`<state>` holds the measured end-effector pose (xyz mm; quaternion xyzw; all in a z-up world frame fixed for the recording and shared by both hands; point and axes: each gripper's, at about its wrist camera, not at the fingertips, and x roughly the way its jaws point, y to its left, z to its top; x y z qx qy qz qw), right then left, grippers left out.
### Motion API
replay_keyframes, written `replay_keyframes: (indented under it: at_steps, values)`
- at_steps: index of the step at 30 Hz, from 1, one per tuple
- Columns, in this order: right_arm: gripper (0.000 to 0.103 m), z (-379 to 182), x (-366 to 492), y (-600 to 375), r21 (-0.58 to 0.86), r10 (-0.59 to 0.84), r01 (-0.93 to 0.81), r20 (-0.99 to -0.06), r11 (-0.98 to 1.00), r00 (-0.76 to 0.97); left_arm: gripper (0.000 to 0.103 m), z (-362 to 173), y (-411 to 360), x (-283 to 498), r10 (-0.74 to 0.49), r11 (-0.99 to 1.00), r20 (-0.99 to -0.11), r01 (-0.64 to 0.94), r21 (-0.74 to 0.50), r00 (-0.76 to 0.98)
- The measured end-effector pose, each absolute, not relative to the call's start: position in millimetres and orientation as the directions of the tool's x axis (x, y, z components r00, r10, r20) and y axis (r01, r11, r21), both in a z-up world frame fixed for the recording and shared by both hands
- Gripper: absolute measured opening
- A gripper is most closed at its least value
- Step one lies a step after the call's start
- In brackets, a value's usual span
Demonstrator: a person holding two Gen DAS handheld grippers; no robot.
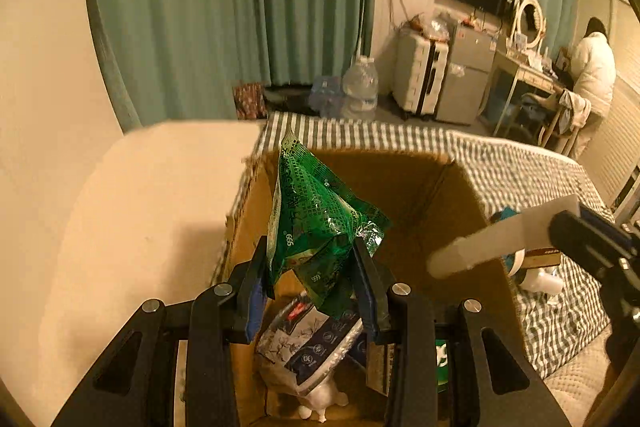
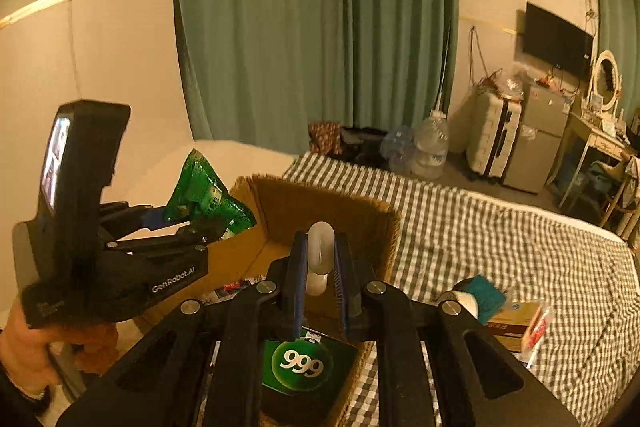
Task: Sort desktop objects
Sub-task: 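Carry the green snack bag and white bottle over the cardboard box, then lower the snack bag and bottle into the box and open both tools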
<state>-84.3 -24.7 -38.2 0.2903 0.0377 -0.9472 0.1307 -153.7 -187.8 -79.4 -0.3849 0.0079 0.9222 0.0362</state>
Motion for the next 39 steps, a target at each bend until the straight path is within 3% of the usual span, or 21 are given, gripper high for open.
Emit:
replay_keyframes:
  at_steps: [10, 23, 26, 31, 36, 39]
  values:
    - [0.016, -79.5, -121.6, -26.9, 0.047, -0.236, 0.270, -0.644, -0.962, -0.728, 0.043, -116.9, -190.9, -163.6, 0.054, -0.997, -0.773, -0.083, -0.001, -0.632]
    - [0.018, -25.8, -82.0, 0.3, 0.046, -0.254, 0.281, -0.583, -0.959, -0.772, 0.051, -55.1, -187.9, -120.3, 0.075, -0.997, -0.683, -0.064, -0.041, -0.727]
    - [0.031, -1.8, -64.5, 14.6, 0.037, -0.240, 0.264, -0.554, -0.964, -0.798, 0.060, -30.0, -185.4, -108.4, 0.070, -0.998, -0.640, -0.056, -0.042, -0.765]
    - [0.034, 35.2, -34.8, 41.5, 0.027, -0.216, 0.236, -0.512, -0.971, -0.831, 0.068, 7.3, -168.9, -83.4, 0.070, -0.997, -0.588, -0.068, -0.025, -0.806]
    - [0.052, 69.6, -3.6, 70.4, 0.026, -0.194, 0.207, -0.472, -0.978, -0.860, 0.080, 37.6, -153.1, -59.0, 0.080, -0.996, -0.542, -0.083, -0.019, -0.837]
    - [0.052, 89.1, 15.8, 86.3, 0.035, -0.187, 0.192, -0.452, -0.981, -0.872, 0.087, 57.6, -139.5, -42.0, 0.091, -0.995, -0.514, -0.096, -0.018, -0.853]
